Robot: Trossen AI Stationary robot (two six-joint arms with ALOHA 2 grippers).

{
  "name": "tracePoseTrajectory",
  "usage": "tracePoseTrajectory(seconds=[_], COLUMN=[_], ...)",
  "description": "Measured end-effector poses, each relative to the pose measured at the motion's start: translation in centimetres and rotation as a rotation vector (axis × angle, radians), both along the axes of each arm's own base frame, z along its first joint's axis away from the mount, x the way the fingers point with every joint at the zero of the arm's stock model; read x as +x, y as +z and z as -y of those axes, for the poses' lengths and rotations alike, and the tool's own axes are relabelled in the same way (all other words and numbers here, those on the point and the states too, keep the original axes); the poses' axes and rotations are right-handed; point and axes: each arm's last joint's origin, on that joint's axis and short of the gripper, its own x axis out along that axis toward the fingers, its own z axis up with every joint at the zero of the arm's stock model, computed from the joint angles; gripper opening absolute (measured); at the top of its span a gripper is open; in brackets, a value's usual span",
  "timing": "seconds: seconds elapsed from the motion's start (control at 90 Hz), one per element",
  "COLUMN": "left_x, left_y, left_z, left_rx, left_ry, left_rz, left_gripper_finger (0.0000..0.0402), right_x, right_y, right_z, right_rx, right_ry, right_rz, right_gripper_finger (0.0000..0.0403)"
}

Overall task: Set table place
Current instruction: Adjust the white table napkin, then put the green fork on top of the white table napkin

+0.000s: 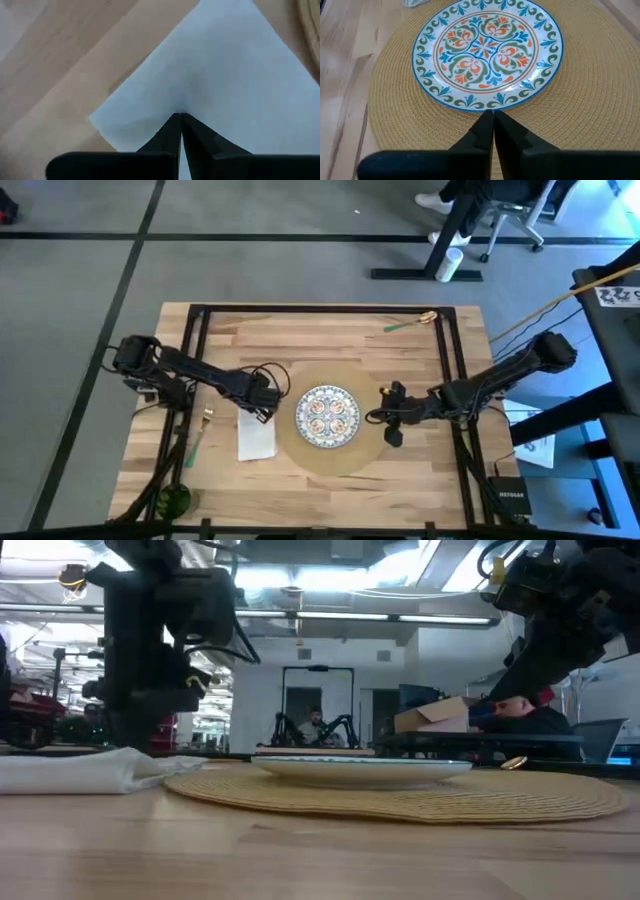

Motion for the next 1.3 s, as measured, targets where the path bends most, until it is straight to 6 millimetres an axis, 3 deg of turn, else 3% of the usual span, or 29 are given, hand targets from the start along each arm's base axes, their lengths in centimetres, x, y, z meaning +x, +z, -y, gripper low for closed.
tracePoseTrajectory(seconds=[0.411, 0.833, 1.0, 1.3], left_x=[0.2, 0.0, -0.5, -1.2], left_y=[-0.2, 0.3, 1.2, 4.8], left_z=[-2.1, -1.9, -2.0, -1.5], left_rx=[-0.002, 0.022, 0.03, 0.046], left_ry=[0.019, 0.044, 0.076, 0.133], left_rz=[0.006, 0.025, 0.05, -0.002], left_gripper_finger=[0.0, 0.0, 0.0, 0.0], right_x=[0.0, 0.0, 0.0, 0.0], right_y=[0.0, 0.0, 0.0, 0.0], right_z=[0.0, 0.0, 0.0, 0.0], right_rx=[0.0, 0.0, 0.0, -0.002], right_ry=[0.0, 0.0, 0.0, 0.002], right_rz=[0.001, 0.0, 0.0, 0.0], right_gripper_finger=[0.0, 0.0, 0.0, 0.0])
